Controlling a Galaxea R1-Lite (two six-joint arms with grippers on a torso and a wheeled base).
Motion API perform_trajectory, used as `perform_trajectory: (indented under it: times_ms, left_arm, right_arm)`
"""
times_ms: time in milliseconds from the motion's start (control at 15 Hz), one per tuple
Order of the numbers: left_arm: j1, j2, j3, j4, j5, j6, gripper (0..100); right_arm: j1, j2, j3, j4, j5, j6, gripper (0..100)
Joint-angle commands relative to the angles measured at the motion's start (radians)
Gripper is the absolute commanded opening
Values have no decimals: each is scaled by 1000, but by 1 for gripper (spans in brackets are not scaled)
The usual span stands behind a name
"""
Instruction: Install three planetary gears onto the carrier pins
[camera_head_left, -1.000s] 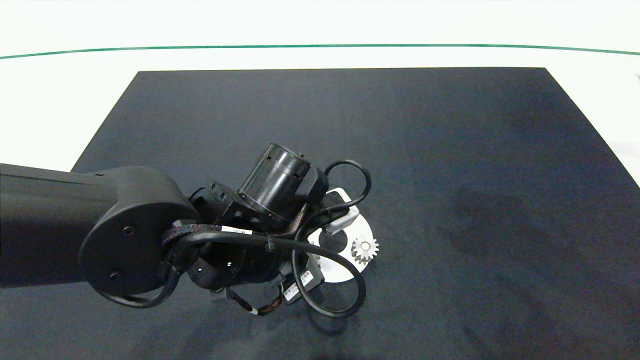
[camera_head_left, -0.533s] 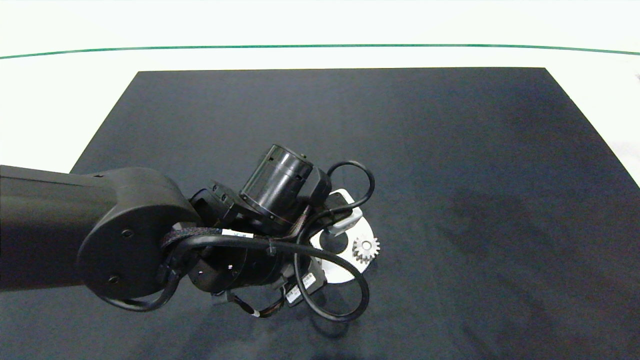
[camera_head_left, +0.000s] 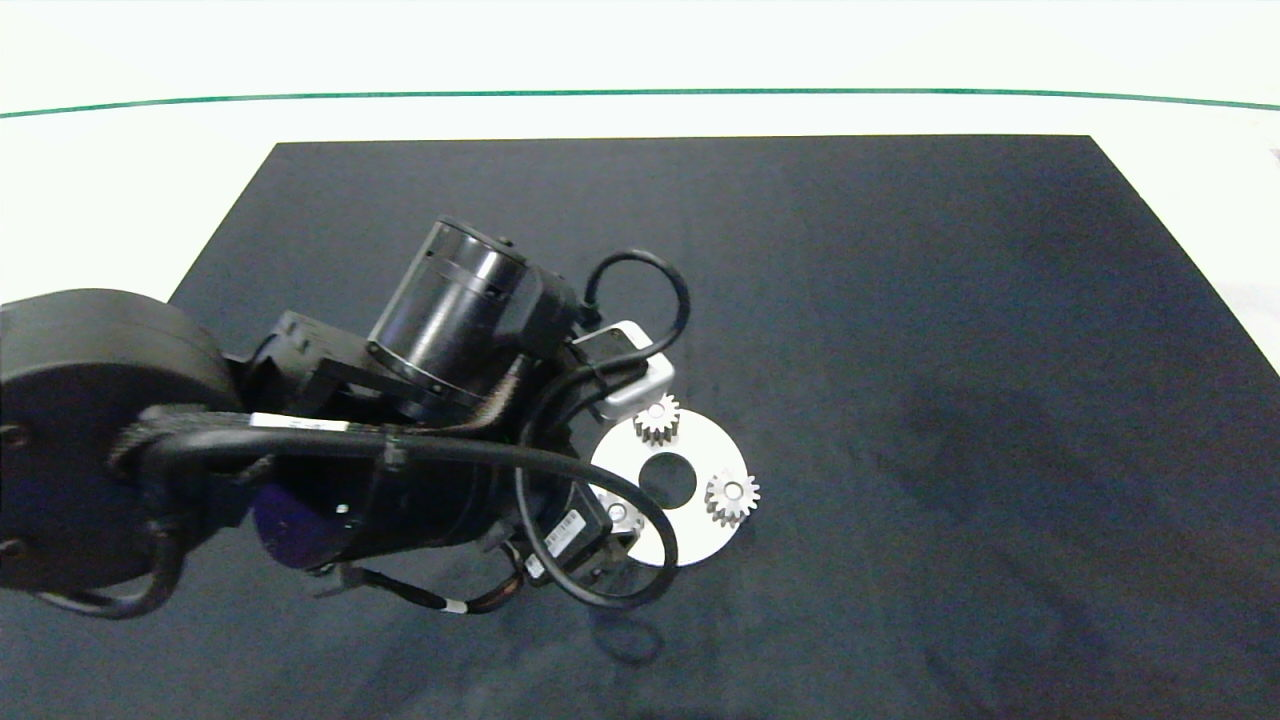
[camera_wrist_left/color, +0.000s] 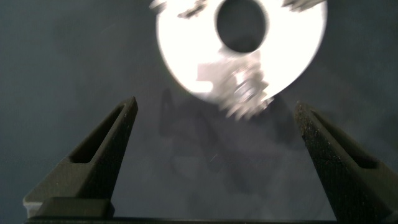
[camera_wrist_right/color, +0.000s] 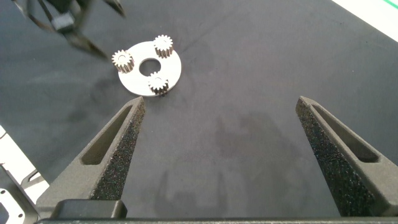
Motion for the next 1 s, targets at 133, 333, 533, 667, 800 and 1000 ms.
perform_trajectory:
  times_ms: [133,333,533,667,800,1000]
  left_arm:
    - [126,-282,173,5,2,-71,100]
    - [282,-470,234,3,2,-74,100]
    - [542,-657,252,0,2,-71,100]
    - [692,-786,288,0,2,-71,100]
    - [739,-914,343,0,2,-68,100]
    - [741,-1087,410,2,2,-68,100]
  right_arm:
    - [-1,2,6,1,-9,-4,100]
    - [-9,-18,15,2,-70,-15,100]
    - [-9,-50,65,1,-276,-24,100]
    - [-11,-86,142,-2,-445,-24,100]
    - [-89,-156,188,-1,-532,-24,100]
    - [-320,-285,227,-1,-532,-27,100]
